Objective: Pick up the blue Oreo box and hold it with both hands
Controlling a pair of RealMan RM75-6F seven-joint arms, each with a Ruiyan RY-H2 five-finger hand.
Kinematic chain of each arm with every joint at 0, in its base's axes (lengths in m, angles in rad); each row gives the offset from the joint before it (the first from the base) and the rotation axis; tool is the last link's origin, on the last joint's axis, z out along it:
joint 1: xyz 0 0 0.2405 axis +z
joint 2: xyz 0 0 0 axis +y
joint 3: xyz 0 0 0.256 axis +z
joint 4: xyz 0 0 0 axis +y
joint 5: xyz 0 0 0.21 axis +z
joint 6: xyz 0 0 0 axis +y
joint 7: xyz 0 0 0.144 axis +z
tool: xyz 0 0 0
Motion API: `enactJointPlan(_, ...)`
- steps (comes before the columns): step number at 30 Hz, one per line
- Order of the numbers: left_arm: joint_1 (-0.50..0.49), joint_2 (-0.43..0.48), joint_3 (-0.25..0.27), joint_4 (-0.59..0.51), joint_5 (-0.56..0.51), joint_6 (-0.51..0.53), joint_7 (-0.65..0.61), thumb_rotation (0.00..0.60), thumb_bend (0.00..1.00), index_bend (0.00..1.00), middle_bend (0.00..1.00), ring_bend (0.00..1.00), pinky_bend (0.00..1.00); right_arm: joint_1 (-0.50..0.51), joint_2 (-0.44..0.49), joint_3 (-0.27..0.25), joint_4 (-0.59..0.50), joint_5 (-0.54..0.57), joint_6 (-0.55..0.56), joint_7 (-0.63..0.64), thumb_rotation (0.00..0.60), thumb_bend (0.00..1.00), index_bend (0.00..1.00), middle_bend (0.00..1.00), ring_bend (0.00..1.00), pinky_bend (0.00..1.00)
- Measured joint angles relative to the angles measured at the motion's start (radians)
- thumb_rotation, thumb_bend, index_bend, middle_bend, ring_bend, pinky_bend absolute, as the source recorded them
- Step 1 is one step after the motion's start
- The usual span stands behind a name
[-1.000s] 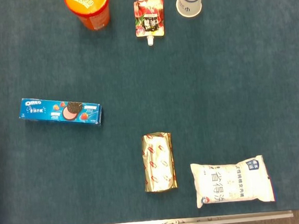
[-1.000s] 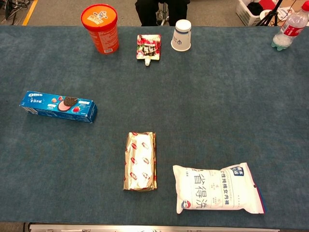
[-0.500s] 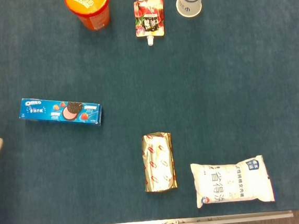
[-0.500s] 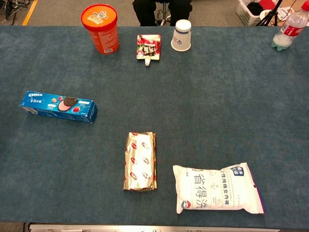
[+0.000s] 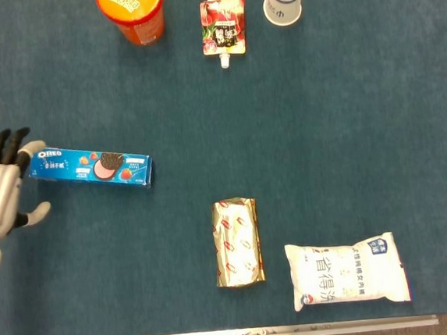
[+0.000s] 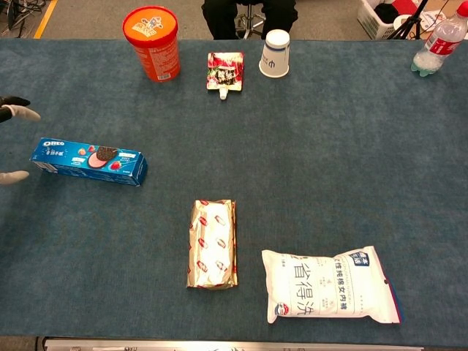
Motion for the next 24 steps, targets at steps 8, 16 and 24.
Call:
enactJointPlan(8,-0.082,-0.049,-0.013,0.068,-0.073,-0.123,0.033,0.600,0.18,0.16,0.04,0.00,0.14,-0.027,0.032,-0.018,-0.039,0.012,0.012,-0.036,0.600,0.20,0.20,0.28,0.35,0.56)
enactJointPlan(16,-0.140,-0.088,-0.023,0.123,-0.125,-0.191,0.031,0.600,0.18,0.16,0.06,0.00,0.14,-0.038,0.039,-0.027,-0.051,0.019,0.010,-0.049,0.600,0.20,0.20,0.28,0.35,0.56)
enactJointPlan(24,-0.169,-0.093,-0.021,0.131,-0.174,-0.222,0.055,0.600,0.18,0.17,0.11,0.00,0.14,-0.036,0.029,-0.032,-0.037,0.026,-0.007,-0.044,0.600,0.20,0.20,0.28,0.35,0.56)
